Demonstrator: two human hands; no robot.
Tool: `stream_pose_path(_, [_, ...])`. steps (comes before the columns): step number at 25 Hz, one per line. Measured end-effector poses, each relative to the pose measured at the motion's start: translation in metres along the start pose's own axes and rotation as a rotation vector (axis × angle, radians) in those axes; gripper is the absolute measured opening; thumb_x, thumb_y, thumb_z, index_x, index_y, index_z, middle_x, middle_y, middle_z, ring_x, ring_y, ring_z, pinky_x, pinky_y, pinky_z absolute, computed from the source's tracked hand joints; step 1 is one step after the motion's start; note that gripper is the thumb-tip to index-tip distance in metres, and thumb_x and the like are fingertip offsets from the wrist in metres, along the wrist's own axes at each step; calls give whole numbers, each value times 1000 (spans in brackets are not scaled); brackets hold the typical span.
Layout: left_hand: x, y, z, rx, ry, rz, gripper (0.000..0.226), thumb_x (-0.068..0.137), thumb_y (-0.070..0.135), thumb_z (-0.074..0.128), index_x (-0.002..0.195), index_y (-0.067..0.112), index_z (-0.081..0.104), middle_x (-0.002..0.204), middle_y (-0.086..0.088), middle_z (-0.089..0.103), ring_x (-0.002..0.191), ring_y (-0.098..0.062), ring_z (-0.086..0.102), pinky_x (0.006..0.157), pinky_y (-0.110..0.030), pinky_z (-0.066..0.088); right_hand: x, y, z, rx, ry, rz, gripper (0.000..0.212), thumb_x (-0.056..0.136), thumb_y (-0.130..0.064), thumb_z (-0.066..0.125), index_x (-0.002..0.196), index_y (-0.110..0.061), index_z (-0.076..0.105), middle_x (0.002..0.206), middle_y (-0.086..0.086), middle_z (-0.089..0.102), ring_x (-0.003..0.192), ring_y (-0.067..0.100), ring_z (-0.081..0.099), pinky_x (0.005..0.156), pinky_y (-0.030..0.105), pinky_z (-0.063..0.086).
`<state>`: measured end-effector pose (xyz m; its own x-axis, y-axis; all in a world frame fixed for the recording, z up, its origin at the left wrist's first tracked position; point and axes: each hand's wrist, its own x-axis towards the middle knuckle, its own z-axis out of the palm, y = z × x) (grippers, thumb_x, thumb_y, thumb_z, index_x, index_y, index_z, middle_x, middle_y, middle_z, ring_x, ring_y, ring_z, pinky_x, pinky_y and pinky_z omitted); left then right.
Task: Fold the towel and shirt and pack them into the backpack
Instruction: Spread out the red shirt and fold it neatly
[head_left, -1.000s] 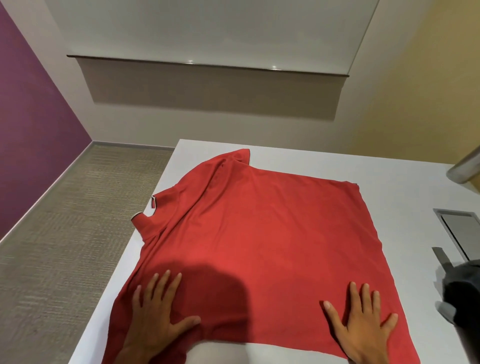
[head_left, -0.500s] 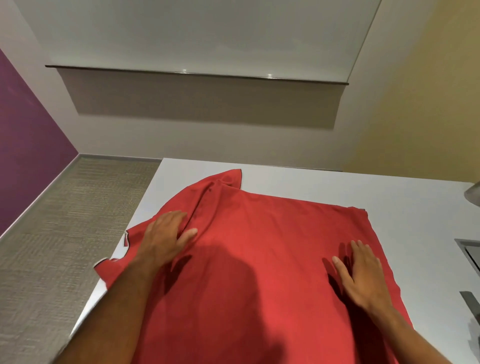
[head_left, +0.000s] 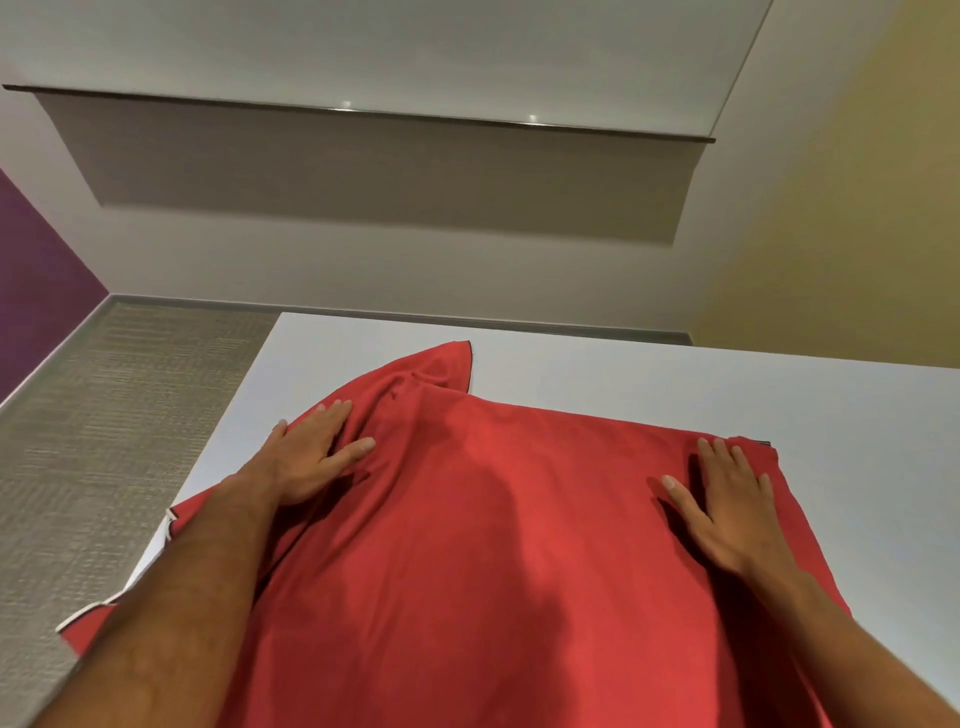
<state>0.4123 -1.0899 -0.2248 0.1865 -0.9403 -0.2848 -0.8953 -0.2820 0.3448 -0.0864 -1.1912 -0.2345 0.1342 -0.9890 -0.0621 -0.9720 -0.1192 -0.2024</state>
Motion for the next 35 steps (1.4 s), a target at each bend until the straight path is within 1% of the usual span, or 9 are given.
stream_pose_path(4, [3, -13, 9, -14, 4, -138, 133, 49, 105, 6, 158, 30, -1, 165, 8, -8, 150, -7, -9, 120, -53, -7, 5, 10, 13, -111, -123, 15, 100, 76, -86, 1, 156, -27, 2, 165, 1, -6, 151, 19, -9, 121, 53, -3])
stream_pose_path(10, [-13, -18, 12, -14, 84, -391, 121, 63, 100, 13, 157, 25, -5, 165, 3, -14, 152, -13, -11, 118, -61, -3, 1, 18, 11, -127, -128, 99, 104, 71, -89, -1, 156, -29, -3, 164, 0, -11, 151, 19, -10, 120, 51, -6])
stream_pose_path(14, [-18, -1, 14, 101, 249, -512, 127, 63, 102, 9, 149, 12, 33, 157, -13, 30, 146, -29, 26, 112, -65, 16, 0, 18, 11, -133, -121, 95, 104, 73, -89, -2, 156, -28, -1, 164, 0, -10, 151, 19, -9, 121, 51, -4])
stream_pose_path(16, [-10, 8, 9, 212, 373, -498, 114, 71, 97, 11, 126, 8, 58, 132, -15, 56, 128, -35, 45, 106, -62, 27, -1, 18, 13, -143, -108, 94, 102, 74, -88, -2, 156, -27, -1, 165, 1, -9, 151, 20, -9, 121, 52, -4])
stream_pose_path(18, [9, 10, 0, 219, 481, -368, 86, 87, 82, 24, 112, 9, 63, 121, -14, 62, 122, -34, 47, 104, -60, 31, -1, 18, 15, -147, -93, 89, 101, 75, -87, -2, 156, -26, -1, 165, 2, -7, 151, 20, -8, 121, 52, -3])
stream_pose_path(20, [34, 11, -9, 162, 494, -86, 58, 96, 62, 34, 118, 15, 60, 127, -10, 61, 127, -32, 46, 105, -57, 35, -2, 18, 16, -150, -74, 86, 100, 77, -87, -1, 156, -26, 0, 165, 2, -6, 151, 20, -8, 121, 52, -3])
stream_pose_path(24, [82, 31, -26, 249, 111, 282, 67, 93, 69, 19, 141, 33, 50, 154, 7, 42, 145, -17, 33, 116, -47, 29, -4, 18, 19, -156, -38, 88, 97, 79, -85, 1, 157, -27, 2, 165, 1, -4, 151, 18, -8, 121, 50, -3])
stream_pose_path(28, [106, 33, -23, 258, -64, 193, 91, 74, 86, 6, 151, 42, 29, 163, 10, 20, 150, -16, 18, 121, -48, 18, -4, 17, 19, -168, -30, 85, 94, 81, -84, 2, 156, -27, 1, 165, 0, -4, 151, 17, -9, 122, 49, -5])
stream_pose_path(35, [118, 23, -9, 193, 40, -231, 95, 74, 91, 2, 155, 41, 1, 166, 4, 0, 152, -29, 7, 117, -64, 14, -4, 17, 19, -166, -32, 88, 93, 81, -84, 3, 156, -29, -1, 165, -1, -6, 151, 16, -11, 122, 48, -5])
